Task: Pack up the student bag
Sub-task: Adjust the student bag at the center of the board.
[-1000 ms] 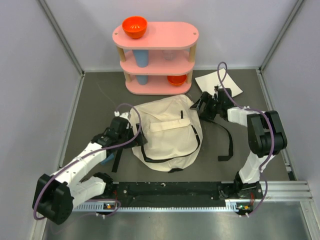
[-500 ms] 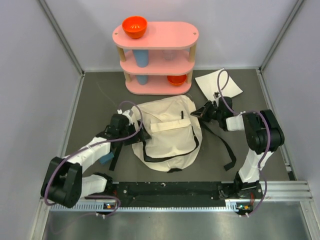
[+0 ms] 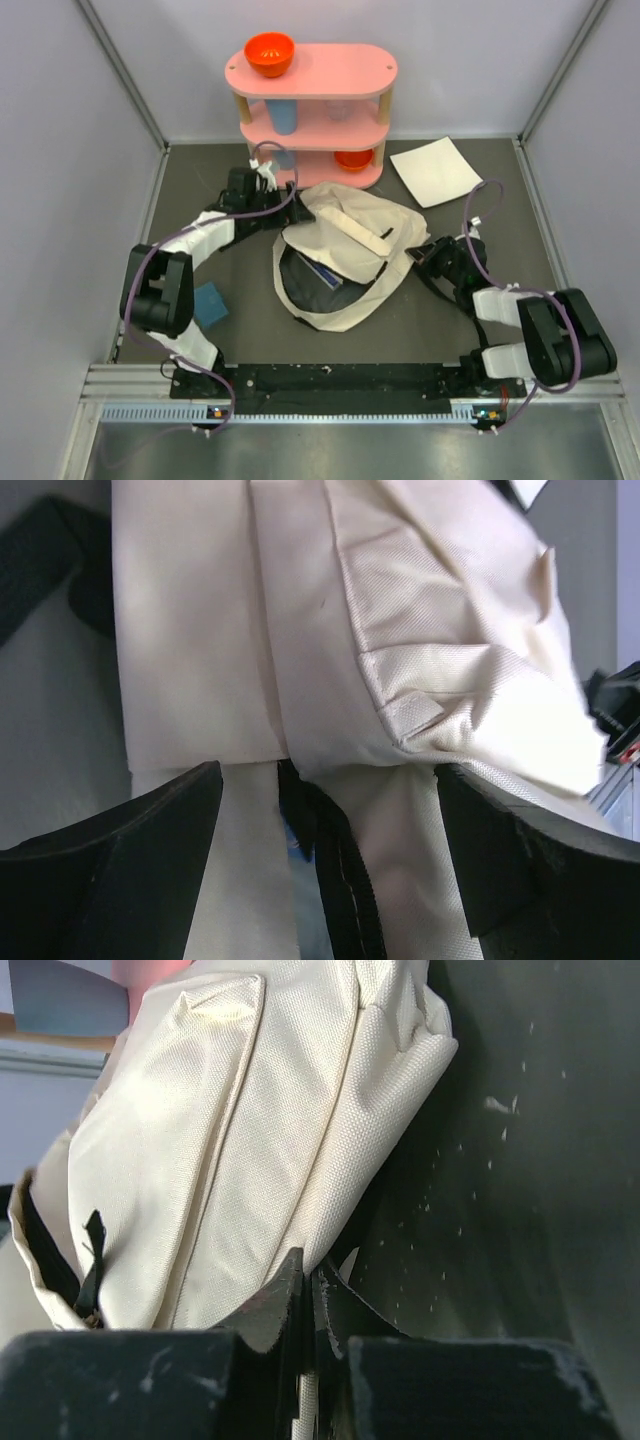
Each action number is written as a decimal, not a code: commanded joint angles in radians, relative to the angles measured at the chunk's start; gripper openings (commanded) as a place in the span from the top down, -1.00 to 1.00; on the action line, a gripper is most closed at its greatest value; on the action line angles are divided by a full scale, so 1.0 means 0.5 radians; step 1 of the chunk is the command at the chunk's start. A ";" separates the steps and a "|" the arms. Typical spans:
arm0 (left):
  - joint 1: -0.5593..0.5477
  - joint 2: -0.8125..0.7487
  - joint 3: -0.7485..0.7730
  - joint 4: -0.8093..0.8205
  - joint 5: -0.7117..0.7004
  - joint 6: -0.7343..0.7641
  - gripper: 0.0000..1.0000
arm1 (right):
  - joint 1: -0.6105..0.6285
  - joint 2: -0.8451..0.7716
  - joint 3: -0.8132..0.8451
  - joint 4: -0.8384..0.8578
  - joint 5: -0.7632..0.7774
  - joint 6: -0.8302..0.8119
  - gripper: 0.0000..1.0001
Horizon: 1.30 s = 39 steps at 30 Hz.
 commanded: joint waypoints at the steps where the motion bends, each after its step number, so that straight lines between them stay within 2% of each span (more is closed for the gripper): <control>1: 0.018 0.031 0.351 -0.065 0.026 0.100 -0.84 | 0.159 -0.194 -0.044 -0.126 0.185 0.070 1.00; 3: 0.018 -0.046 0.345 -0.210 -0.182 0.183 -0.86 | 0.223 -0.198 -0.035 -0.145 0.216 0.079 1.00; 4: 0.021 -0.143 0.333 -0.366 -0.429 0.189 -0.87 | 0.226 -0.189 -0.035 -0.148 0.237 0.085 1.00; 7: 0.027 -0.398 0.207 -0.477 -0.767 0.196 -0.95 | 0.226 -0.170 -0.020 -0.184 0.286 0.089 1.00; 10: 0.027 -0.671 0.115 -0.582 -0.961 0.190 -0.97 | 0.226 -0.167 -0.007 -0.187 0.286 0.082 1.00; 13: 0.021 -0.910 0.087 -0.646 -1.011 0.205 -0.97 | 0.226 -0.155 0.017 -0.185 0.253 0.061 1.00; 16: -0.089 -1.000 0.130 -0.570 -0.766 0.232 -0.96 | 0.230 -0.173 0.030 -0.209 0.237 0.049 1.00; 17: -0.311 -0.982 0.169 -0.576 -0.781 0.254 -0.96 | 0.230 -0.185 0.033 -0.230 0.243 0.043 1.00; 19: -0.607 -0.863 0.320 -0.631 -0.888 0.312 -0.96 | 0.229 -0.225 0.036 -0.252 0.250 0.024 1.00; 20: -0.851 -0.804 0.369 -0.634 -0.888 0.312 -0.97 | 0.226 -0.240 0.036 -0.270 0.253 0.021 1.00; 23: -1.125 -0.568 0.495 -0.622 -0.849 0.266 -0.93 | 0.229 -0.317 0.033 -0.341 0.271 0.018 1.00; 29: -1.390 -0.234 0.596 -0.585 -0.858 0.196 -0.79 | 0.226 -0.388 0.023 -0.366 0.262 0.006 1.00; 32: -1.449 -0.083 0.636 -0.582 -0.919 0.138 -0.63 | 0.229 -0.449 0.023 -0.399 0.265 0.000 1.00; 39: -1.544 0.138 0.673 -0.619 -1.011 0.018 -0.52 | 0.226 -0.569 0.036 -0.528 0.299 -0.050 1.00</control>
